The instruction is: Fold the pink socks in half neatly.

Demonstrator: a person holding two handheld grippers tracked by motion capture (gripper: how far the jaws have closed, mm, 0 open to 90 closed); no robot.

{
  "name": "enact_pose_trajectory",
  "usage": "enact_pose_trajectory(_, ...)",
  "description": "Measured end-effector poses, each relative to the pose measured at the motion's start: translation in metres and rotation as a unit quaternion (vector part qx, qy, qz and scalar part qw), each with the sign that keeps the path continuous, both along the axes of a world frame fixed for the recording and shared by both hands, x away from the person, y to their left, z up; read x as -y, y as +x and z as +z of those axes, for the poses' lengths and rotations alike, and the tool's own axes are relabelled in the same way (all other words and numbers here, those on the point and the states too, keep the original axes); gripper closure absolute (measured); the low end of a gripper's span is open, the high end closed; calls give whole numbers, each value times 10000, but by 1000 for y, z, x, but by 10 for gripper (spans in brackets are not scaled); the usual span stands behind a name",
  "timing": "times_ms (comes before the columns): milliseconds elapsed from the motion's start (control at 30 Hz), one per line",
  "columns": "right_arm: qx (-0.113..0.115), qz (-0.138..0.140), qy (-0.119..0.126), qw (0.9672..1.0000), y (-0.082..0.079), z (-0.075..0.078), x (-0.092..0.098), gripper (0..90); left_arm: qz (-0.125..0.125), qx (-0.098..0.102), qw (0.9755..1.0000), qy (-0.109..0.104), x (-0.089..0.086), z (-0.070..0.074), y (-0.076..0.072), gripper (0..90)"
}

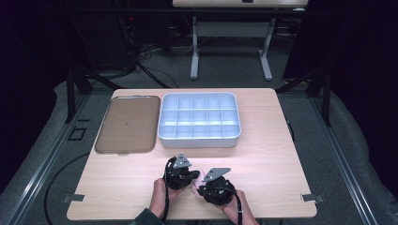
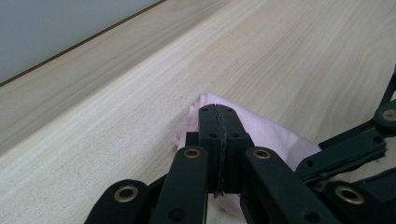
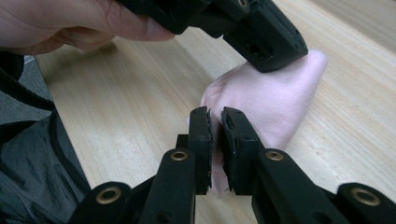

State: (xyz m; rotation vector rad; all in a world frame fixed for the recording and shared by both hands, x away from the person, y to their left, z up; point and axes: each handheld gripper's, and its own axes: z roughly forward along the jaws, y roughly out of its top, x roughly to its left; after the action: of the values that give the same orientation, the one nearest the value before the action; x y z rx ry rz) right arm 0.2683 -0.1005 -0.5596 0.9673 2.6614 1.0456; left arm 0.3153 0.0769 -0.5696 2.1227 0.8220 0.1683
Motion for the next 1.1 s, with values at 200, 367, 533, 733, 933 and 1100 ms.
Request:
enact_pose_trajectory(200, -129, 71, 198, 9997, 4, -5, 1, 849, 2, 0, 10000, 5, -2, -1, -1, 900)
enact_pose_trajectory(367, -305, 144, 353, 9988, 9, -5, 5, 781, 9, 70, 10000, 49, -1, -1, -2, 900)
enact_pose_trajectory(533, -495, 292, 327, 9978, 12, 8, 12, 730, 88, 61, 9999, 37, -1, -1, -3, 900)
enact_pose_trajectory(733, -483, -323, 543, 9968, 23, 19, 25, 648, 122, 57, 9999, -13, -2, -2, -4, 900)
enact_pose_trajectory(933, -799, -511, 268, 9951, 37, 6, 10, 464, 112, 71, 9999, -68, -3, -3, -3, 900)
enact_pose_trajectory(1100, -1001, -682, 280, 9922, 43, -3, 6, 382, 109, 37, 9998, -141, -5, -4, -3, 900)
